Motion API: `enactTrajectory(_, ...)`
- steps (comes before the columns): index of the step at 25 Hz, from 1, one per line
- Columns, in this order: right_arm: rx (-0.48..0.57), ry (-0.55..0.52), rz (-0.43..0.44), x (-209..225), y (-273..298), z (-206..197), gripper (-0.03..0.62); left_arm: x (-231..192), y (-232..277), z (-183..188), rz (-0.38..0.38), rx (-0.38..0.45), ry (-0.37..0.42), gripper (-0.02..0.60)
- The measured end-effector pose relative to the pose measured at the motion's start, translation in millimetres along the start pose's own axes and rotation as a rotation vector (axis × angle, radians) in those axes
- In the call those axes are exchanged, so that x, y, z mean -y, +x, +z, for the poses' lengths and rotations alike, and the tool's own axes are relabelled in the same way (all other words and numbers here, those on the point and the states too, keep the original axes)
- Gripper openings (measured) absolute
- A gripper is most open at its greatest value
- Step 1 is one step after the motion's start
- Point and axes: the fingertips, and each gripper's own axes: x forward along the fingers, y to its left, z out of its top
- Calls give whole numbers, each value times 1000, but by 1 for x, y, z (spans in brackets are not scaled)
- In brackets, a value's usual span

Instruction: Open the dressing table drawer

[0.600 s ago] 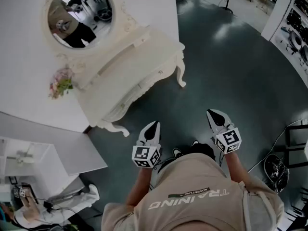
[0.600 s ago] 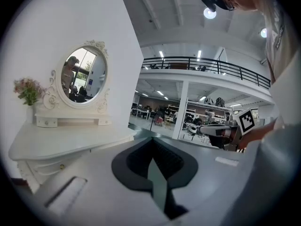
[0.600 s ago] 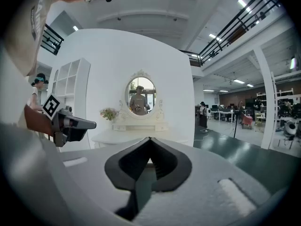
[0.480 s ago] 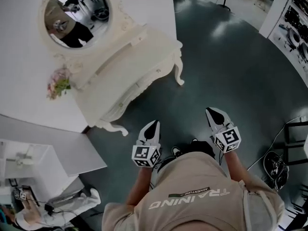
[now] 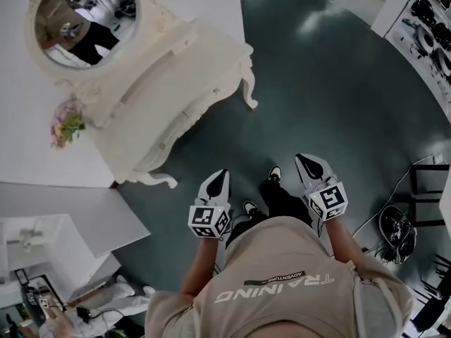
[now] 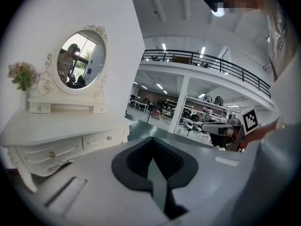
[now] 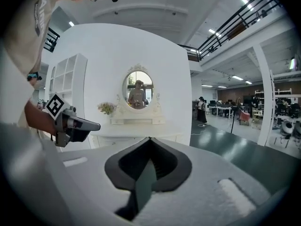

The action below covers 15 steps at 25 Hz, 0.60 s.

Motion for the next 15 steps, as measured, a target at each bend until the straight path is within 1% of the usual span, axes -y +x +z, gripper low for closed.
enactTrajectory(2, -4, 23, 9, 6, 8, -6, 3, 0, 12, -2, -6, -23, -6, 18)
enactTrajectory(5, -15, 72, 19, 23, 27, -13, 3, -3, 31, 9, 3, -38, 4, 18)
enactTrajectory(7, 4, 86, 34, 37, 46, -6, 3, -10, 48, 24, 16, -39, 18, 18)
enactTrajectory(11, 63, 56, 67, 64, 88, 23, 3, -22, 85, 62, 28, -34, 65, 18)
enactTrajectory(15, 85, 66, 98, 95, 124, 34, 3, -37, 123, 101, 74, 10, 80, 18)
